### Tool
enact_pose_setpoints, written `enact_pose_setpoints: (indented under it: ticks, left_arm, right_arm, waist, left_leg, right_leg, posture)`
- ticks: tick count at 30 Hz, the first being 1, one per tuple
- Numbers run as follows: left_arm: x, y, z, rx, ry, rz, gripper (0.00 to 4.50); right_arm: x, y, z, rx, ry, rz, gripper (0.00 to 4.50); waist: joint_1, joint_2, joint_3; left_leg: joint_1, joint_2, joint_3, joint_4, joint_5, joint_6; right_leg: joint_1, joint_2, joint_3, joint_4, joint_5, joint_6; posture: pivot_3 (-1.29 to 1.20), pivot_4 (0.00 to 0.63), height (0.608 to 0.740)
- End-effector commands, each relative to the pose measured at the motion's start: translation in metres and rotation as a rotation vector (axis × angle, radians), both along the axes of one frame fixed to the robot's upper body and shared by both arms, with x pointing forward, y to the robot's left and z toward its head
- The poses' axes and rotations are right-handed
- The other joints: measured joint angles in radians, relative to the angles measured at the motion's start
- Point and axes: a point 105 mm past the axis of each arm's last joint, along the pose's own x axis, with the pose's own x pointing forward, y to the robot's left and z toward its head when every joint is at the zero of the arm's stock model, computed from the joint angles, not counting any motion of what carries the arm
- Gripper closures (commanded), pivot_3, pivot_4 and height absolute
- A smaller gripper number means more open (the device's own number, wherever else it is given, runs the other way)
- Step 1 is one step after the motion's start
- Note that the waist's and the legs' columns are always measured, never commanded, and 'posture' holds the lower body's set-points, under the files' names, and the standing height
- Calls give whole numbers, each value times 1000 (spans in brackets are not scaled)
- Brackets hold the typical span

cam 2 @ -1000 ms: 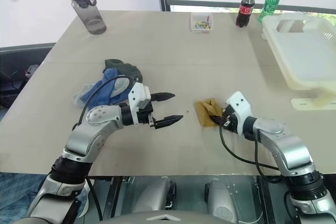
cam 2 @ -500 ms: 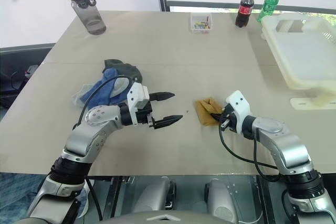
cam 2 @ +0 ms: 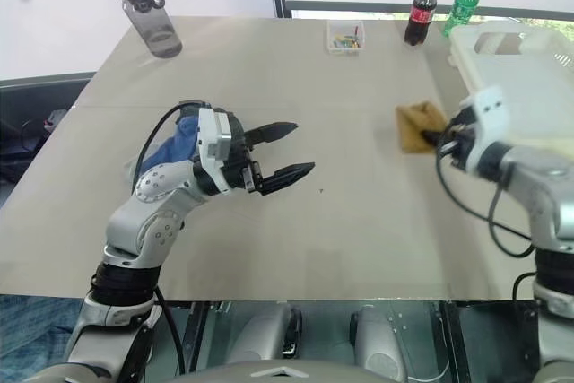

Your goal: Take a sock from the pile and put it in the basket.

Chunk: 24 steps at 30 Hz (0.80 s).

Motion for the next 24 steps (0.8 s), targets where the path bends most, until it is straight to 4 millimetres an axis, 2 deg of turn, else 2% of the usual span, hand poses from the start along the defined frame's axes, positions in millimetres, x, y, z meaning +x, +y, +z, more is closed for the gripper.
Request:
enact_pose_setpoints:
  ticks: [1,4,7,10,13,17,18,19,22,23,24]
  left_arm:
    - [-9,-9,23,-52,-86,-43,0]
    - [-7,-13,28,-73,-94,-44,0]
    - [-7,-19,31,-89,-101,-53,0]
    - [-3,-23,36,-102,-115,-40,0]
    - [2,-25,38,-108,-120,-28,0]
    - [7,-29,37,-98,-129,-16,0]
    - [8,-29,38,-99,-131,-13,0]
    - [9,-30,39,-104,-133,-14,0]
    - [9,-31,41,-115,-138,-16,0]
    - [9,-32,41,-116,-138,-15,0]
    - [10,-31,41,-115,-136,-13,0]
  right_arm:
    - [9,-30,51,-48,-161,-94,4476]
    - [22,-60,78,-98,-251,-217,4476]
    - [34,-99,88,-137,-289,-359,4476]
    - [43,-138,79,-138,-254,-483,4476]
    - [49,-158,67,-101,-222,-565,4476]
    - [53,-170,46,-23,-169,-649,4476]
    - [54,-171,43,-13,-162,-656,3535]
    - [54,-172,40,-20,-153,-665,3161]
    - [54,-174,35,-61,-143,-679,1665]
    - [54,-174,35,-66,-147,-679,931]
    - [54,-175,36,-78,-153,-681,747]
  waist:
    - [-1,0,0]
    - [-2,0,1]
    - [0,0,1]
    - [0,0,1]
    - [-5,0,1]
    - [-15,1,2]
    - [-19,1,2]
    - [-21,1,2]
    - [-25,2,3]
    - [-25,2,3]
    - [-25,2,3]
  left_leg:
    - [0,0,0,0,0,0]
    - [0,0,1,0,0,0]
    - [0,0,2,0,0,0]
    - [-1,0,4,0,2,-3]
    - [-1,0,6,-1,2,-3]
    - [-2,0,7,-2,2,-4]
    - [-2,0,8,-2,2,-4]
    - [-2,0,7,-3,2,-4]
    - [-2,0,8,-3,2,-4]
    - [-2,0,8,-3,2,-4]
    - [-2,0,8,-3,2,-4]
  right_leg:
    - [0,0,0,0,0,0]
    - [0,0,1,0,0,0]
    - [-1,0,1,0,0,0]
    - [-2,0,2,-1,0,0]
    - [-2,0,3,-2,0,0]
    - [-4,0,5,-2,0,0]
    - [-4,0,5,-2,0,0]
    - [-4,0,5,-2,0,0]
    - [-4,0,5,-2,0,0]
    - [-4,0,5,-2,0,0]
    - [-4,0,5,-2,0,0]
  posture:
    - [0,150,740]
    - [0,150,740]
    - [0,150,740]
    - [0,150,740]
    - [0,150,740]
    - [0,150,740]
    - [0,150,740]
    - [0,150,740]
    - [0,150,740]
    - [0,150,740]
    - [0,150,740]
